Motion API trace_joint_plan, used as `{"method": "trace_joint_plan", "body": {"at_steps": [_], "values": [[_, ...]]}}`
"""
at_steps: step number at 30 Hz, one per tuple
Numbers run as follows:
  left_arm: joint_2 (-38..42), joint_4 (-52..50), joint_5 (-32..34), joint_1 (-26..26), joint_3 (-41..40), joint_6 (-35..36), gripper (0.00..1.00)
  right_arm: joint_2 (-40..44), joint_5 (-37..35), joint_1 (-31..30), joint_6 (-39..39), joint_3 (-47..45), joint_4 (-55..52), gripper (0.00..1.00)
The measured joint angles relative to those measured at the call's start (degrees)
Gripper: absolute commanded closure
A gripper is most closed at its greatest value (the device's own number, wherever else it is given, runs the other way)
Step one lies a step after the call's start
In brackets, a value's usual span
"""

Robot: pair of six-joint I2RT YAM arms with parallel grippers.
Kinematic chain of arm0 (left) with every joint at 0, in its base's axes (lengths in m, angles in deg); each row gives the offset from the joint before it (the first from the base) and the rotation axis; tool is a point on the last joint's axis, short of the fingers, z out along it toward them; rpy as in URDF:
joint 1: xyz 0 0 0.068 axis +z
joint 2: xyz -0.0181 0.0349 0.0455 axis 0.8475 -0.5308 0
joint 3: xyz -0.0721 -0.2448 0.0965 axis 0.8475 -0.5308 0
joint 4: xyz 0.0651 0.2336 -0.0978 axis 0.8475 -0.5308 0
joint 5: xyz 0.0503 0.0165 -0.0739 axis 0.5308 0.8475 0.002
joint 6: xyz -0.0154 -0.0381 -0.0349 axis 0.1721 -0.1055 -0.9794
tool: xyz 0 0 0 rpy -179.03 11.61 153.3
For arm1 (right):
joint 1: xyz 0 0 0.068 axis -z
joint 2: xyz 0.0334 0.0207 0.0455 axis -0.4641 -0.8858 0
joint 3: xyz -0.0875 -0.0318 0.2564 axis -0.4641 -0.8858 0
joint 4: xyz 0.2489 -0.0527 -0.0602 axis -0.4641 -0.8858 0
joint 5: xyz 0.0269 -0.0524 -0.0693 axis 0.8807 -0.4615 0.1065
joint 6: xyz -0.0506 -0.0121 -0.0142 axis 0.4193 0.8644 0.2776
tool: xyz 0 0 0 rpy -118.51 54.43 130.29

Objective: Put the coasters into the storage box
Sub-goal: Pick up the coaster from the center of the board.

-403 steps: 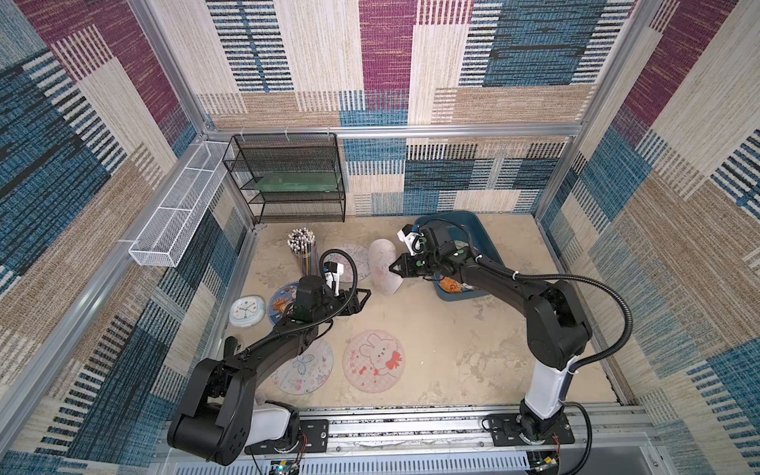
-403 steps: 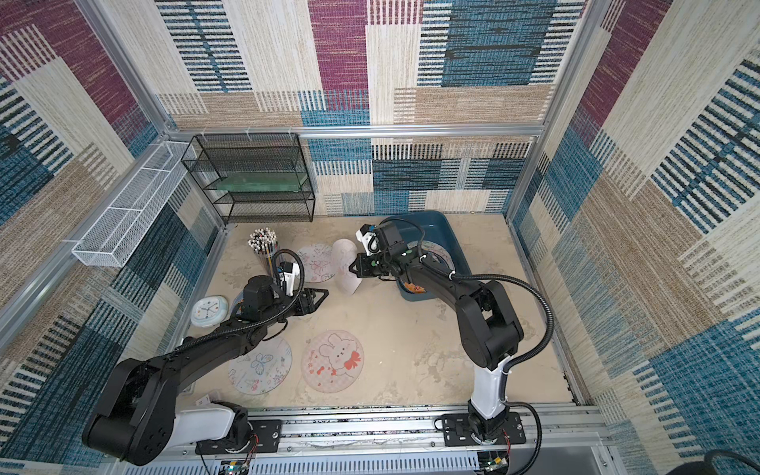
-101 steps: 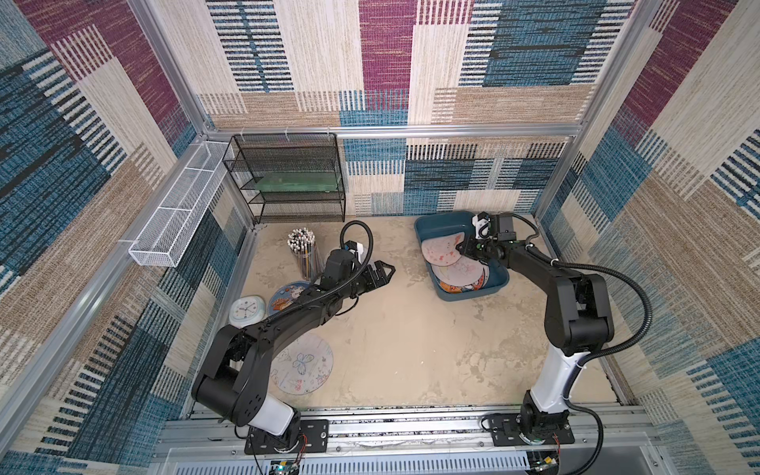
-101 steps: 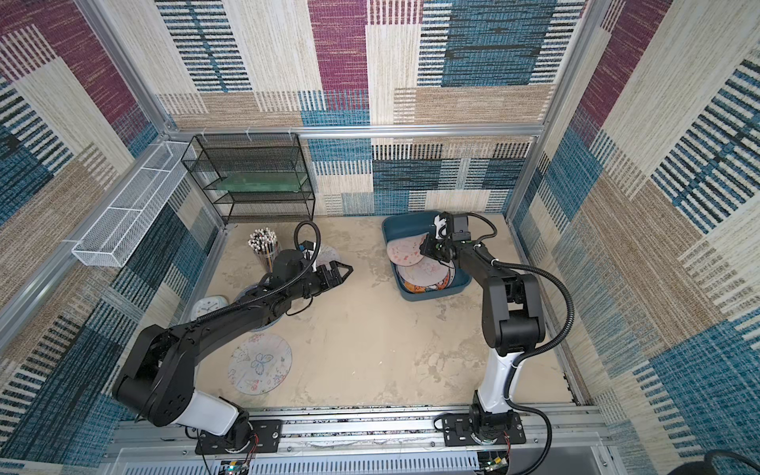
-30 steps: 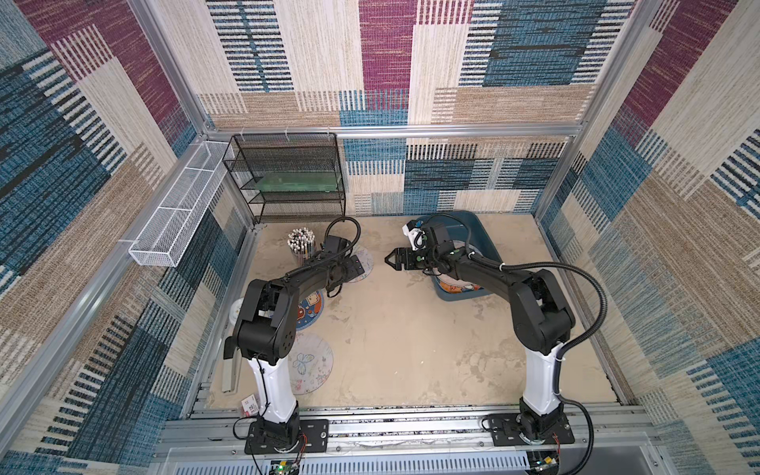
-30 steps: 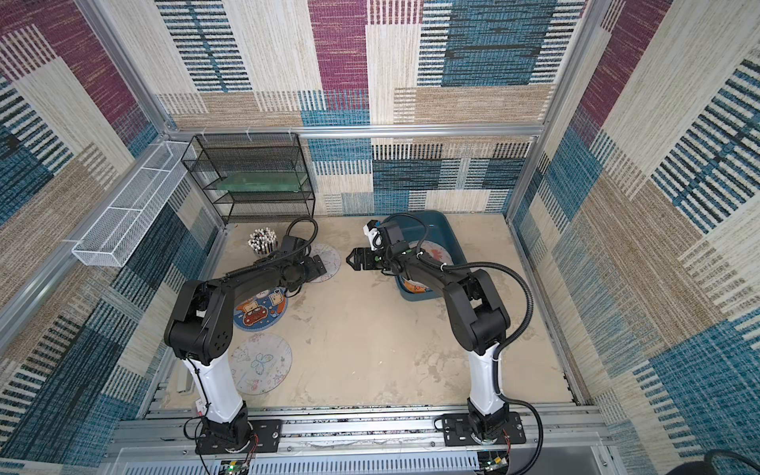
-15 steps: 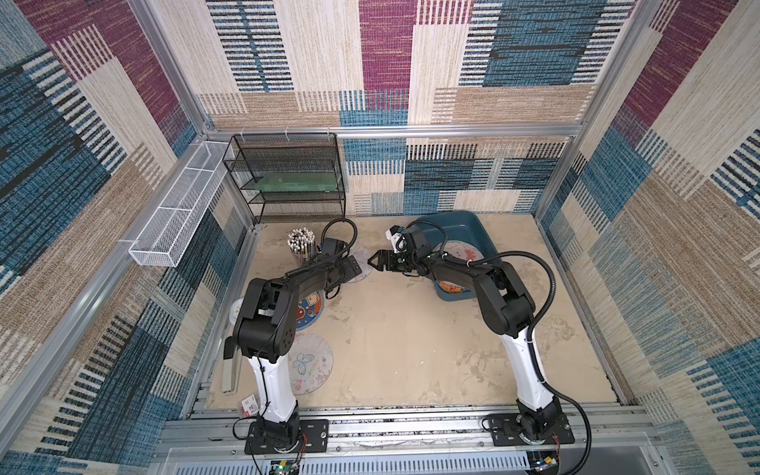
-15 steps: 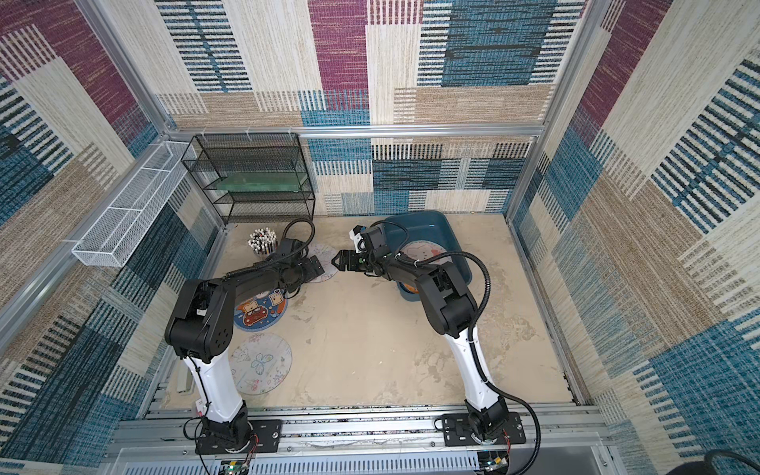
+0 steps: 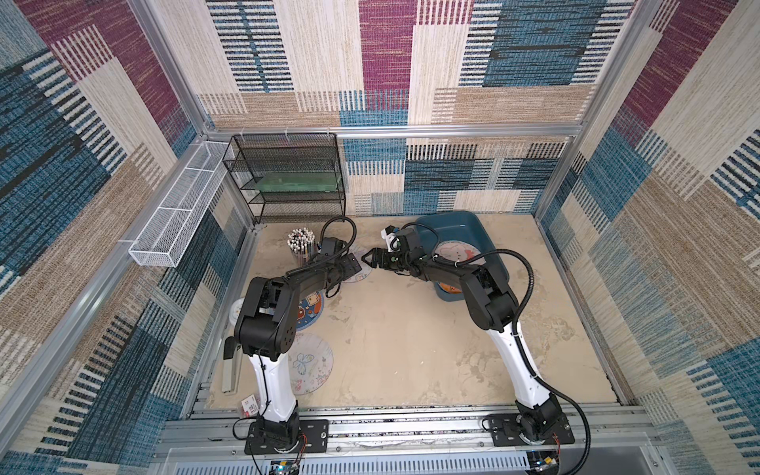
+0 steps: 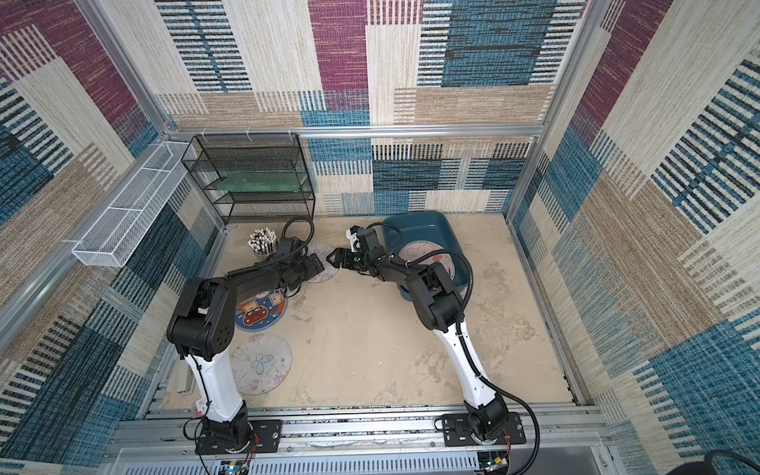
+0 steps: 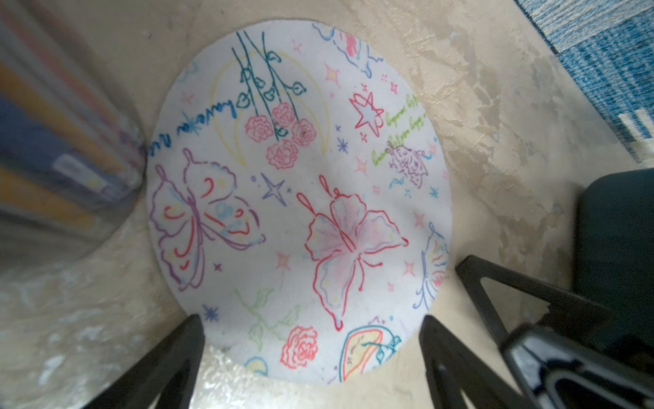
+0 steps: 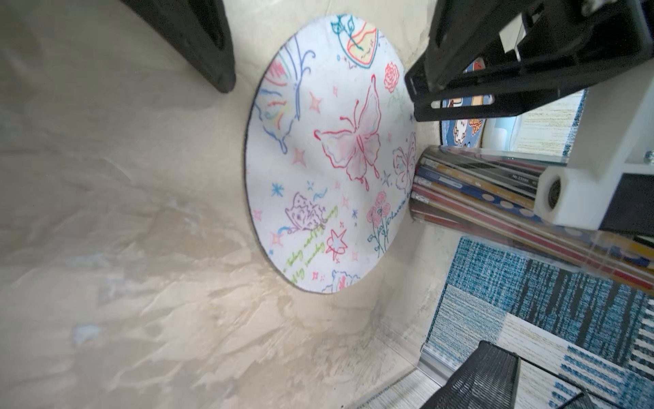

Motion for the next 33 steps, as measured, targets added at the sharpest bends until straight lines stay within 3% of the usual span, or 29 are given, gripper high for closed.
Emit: {"method": "trace_joint_plan", "body": {"at_steps": [10,18,27,33], "values": [[-0.94,2.1,-0.94,0.15,0.28,0.02,0.07,-4.22,1.6,-1.03,-0.66,5.6,0.9,0.14],[-1.01,3.39,-1.11,0.2,-0.13,0.02,0.08,-4.35,3.58,-1.11,-2.93,4.57,1.7,0.38],[-1.03,4.31,-1.46,0.22,-0.42,-0.04,0.09,-4.39,7.41,-0.2,-6.69,2.91,3.93,0.43],[-1.11,4.96,-2.14,0.35,-0.52,-0.2,0.09,-4.7,9.46,-0.11,-8.37,2.86,3.89,0.58]]}}
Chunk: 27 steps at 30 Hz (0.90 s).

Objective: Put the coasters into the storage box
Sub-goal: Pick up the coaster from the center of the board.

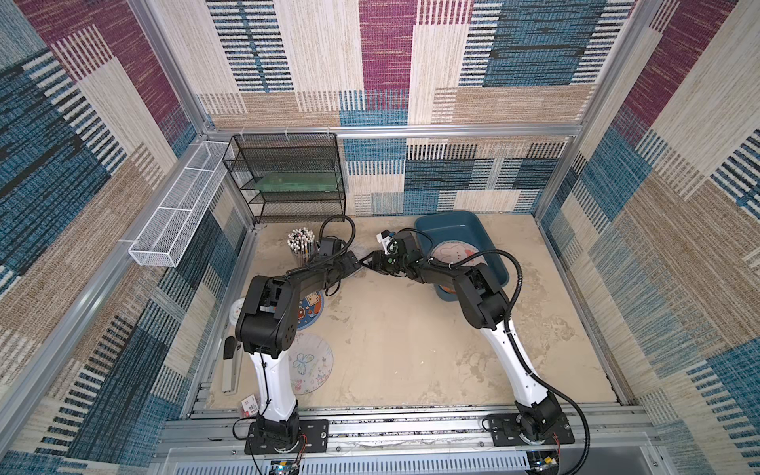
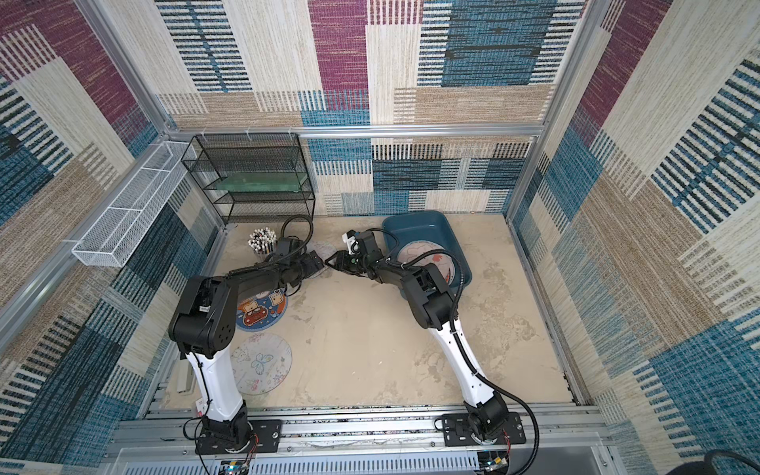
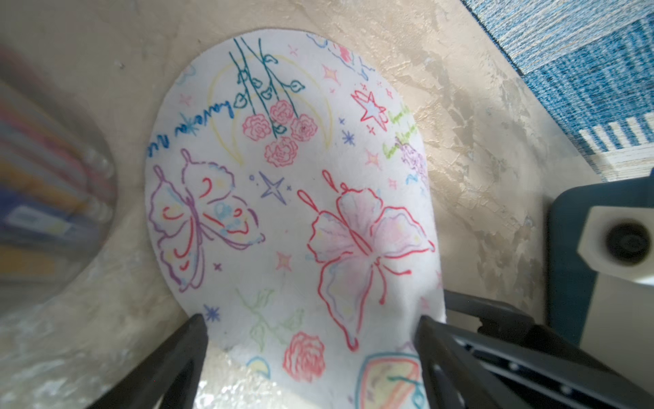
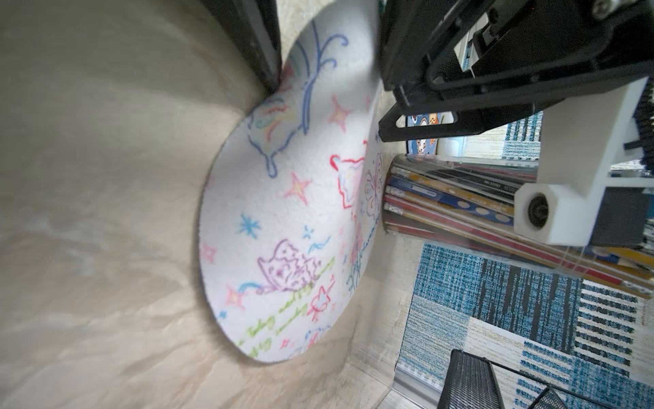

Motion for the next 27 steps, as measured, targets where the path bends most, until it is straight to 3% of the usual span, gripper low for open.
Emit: {"method": "trace_joint_plan", "body": {"at_steps": [5,11,15,27], "values": [[-0.04,0.28,-0.13,0.0,-0.09,0.0,0.09,-0.22,0.46,-0.02,-0.87,-0.13,-0.42,0.78],[0.04,0.61,-0.42,0.0,-0.22,0.0,0.09,0.0,0.46,0.2,-1.03,-0.57,-0.68,0.94],[0.63,1.68,-1.33,0.0,-1.29,0.0,0.09,1.07,0.35,0.57,0.31,-0.68,-2.27,1.0],[7.02,7.78,-9.7,-0.2,-10.78,0.02,0.1,11.91,-7.5,1.44,13.99,-0.31,-16.22,1.0]]}}
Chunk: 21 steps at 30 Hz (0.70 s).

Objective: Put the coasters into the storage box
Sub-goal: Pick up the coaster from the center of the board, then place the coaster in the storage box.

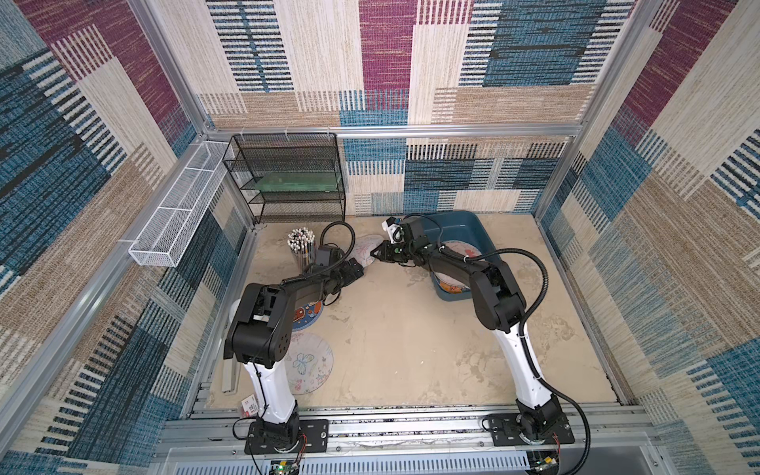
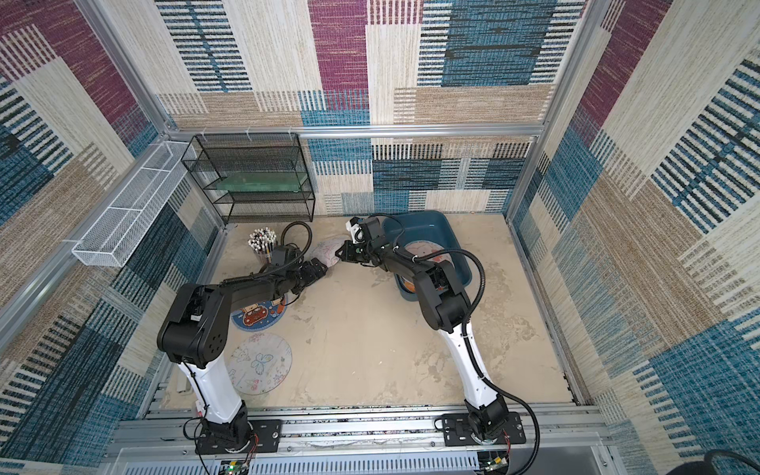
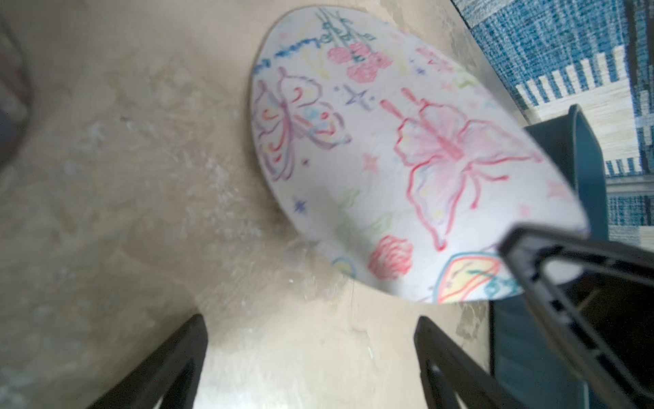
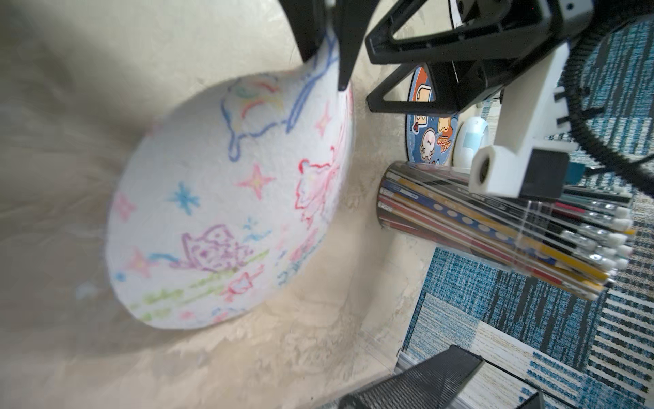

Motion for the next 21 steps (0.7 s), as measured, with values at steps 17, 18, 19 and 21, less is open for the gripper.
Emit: {"method": "trace_joint_plan", "body": {"at_steps": [17,18,19,21], "values": [[9.81,3.06,-7.06,-2.27,-4.28,3.65,0.09,24.81,-6.95,6.4,8.52,-10.84,-9.53,1.0],[9.86,2.95,-8.0,-2.86,-3.85,4.46,0.09,26.16,-6.86,7.43,8.52,-11.61,-9.51,1.0],[9.94,2.89,-8.94,-3.48,-3.54,5.07,0.09,27.52,-6.82,8.57,8.52,-12.46,-9.6,1.0],[10.38,2.54,-10.69,-4.92,-3.3,6.27,0.09,29.73,-6.84,10.56,8.52,-14.01,-9.86,1.0]]}}
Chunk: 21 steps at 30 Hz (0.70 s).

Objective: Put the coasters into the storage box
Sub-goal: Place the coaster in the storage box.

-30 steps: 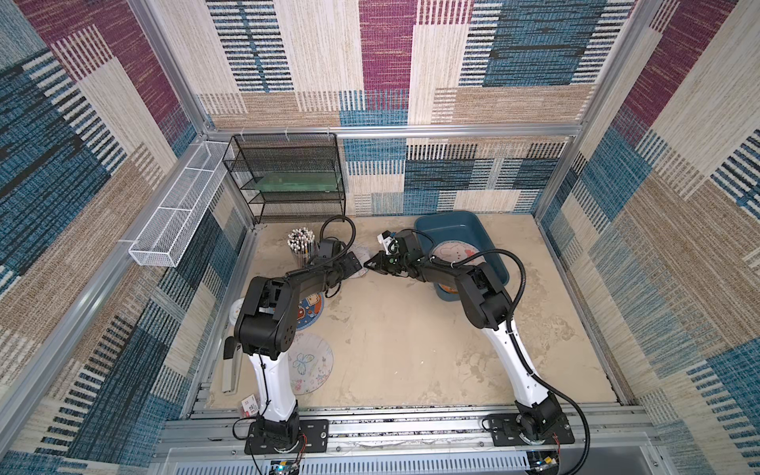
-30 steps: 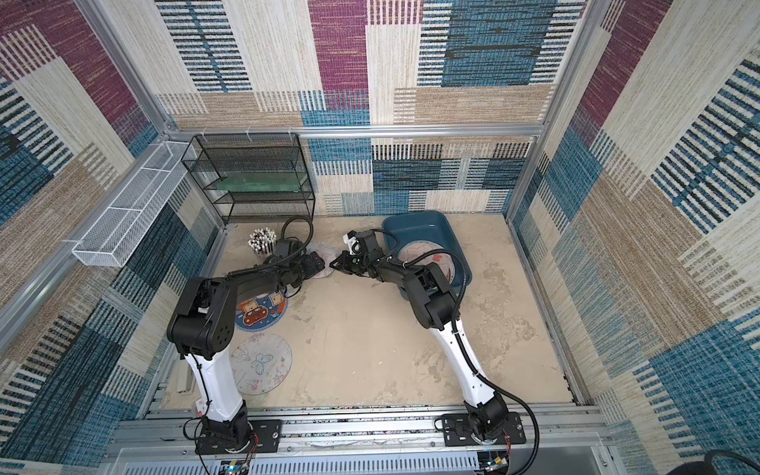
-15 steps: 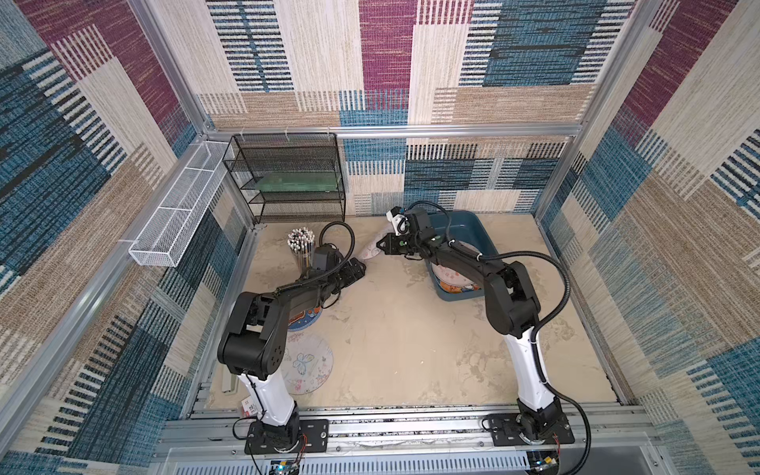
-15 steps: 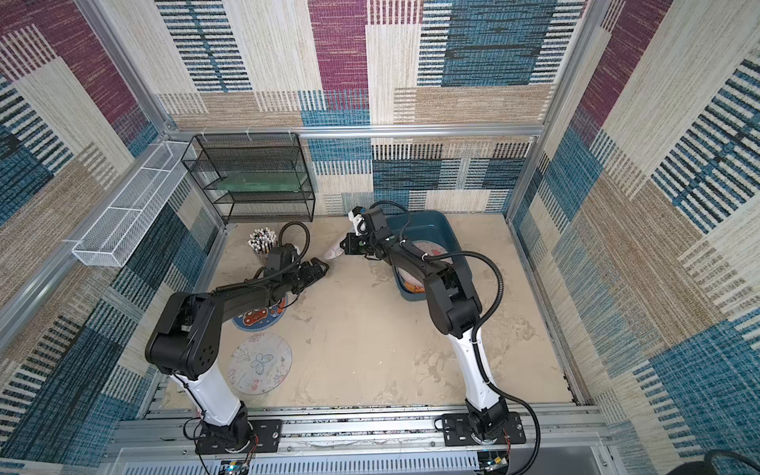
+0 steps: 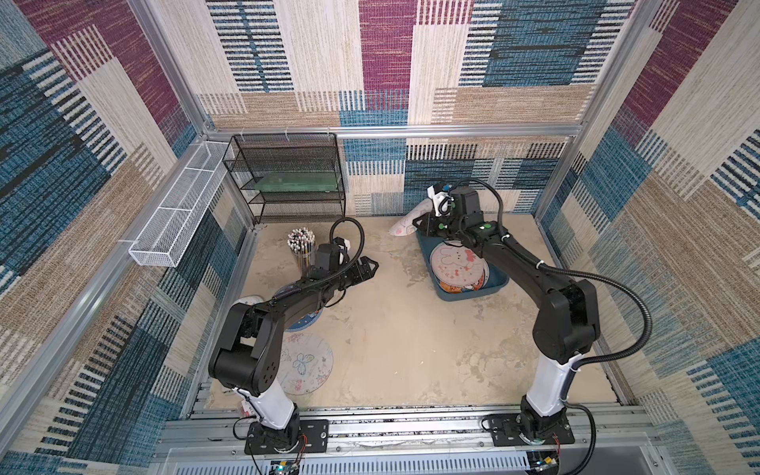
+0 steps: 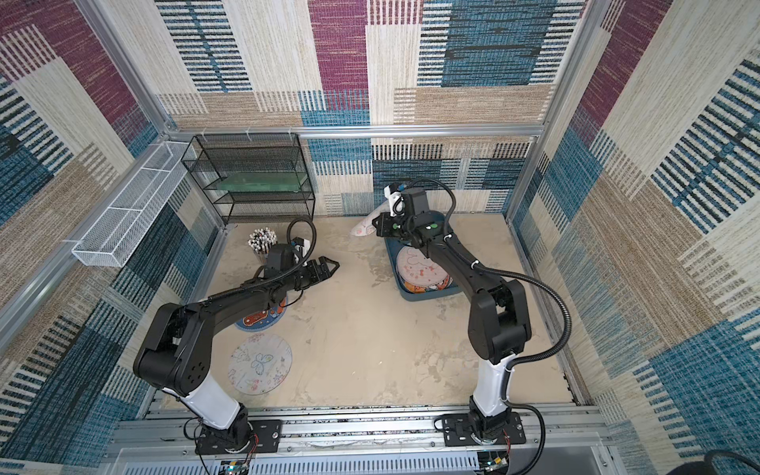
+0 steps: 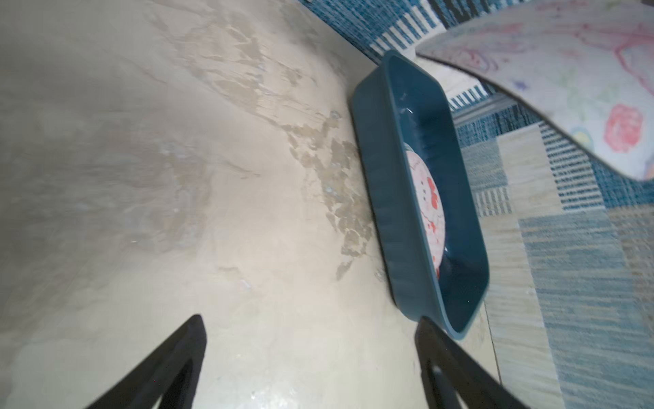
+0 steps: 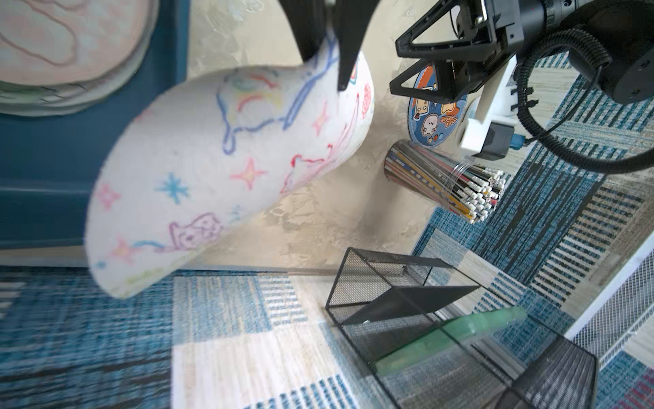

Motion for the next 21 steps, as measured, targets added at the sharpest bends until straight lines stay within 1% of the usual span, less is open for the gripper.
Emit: {"method": "trace_joint_plan", "body": {"at_steps": [6,12,17,21], "values": [[1.75,-0.92,-3.87,-3.58,-0.31,2.12,0.09,4.63,-0.22,5.84,0.0,-4.92,0.07,1.0],[4.7,-0.83,-4.61,-5.35,-2.19,3.67,0.09,5.25,1.07,11.41,0.0,-12.63,2.75,1.0],[6.32,-0.79,-3.72,-5.51,-3.21,4.35,0.09,5.22,1.33,12.13,0.0,-21.9,5.6,1.0],[6.54,-1.44,-2.29,-5.49,-3.28,4.87,0.09,7.85,0.02,12.02,0.0,-29.38,5.84,1.0]]}}
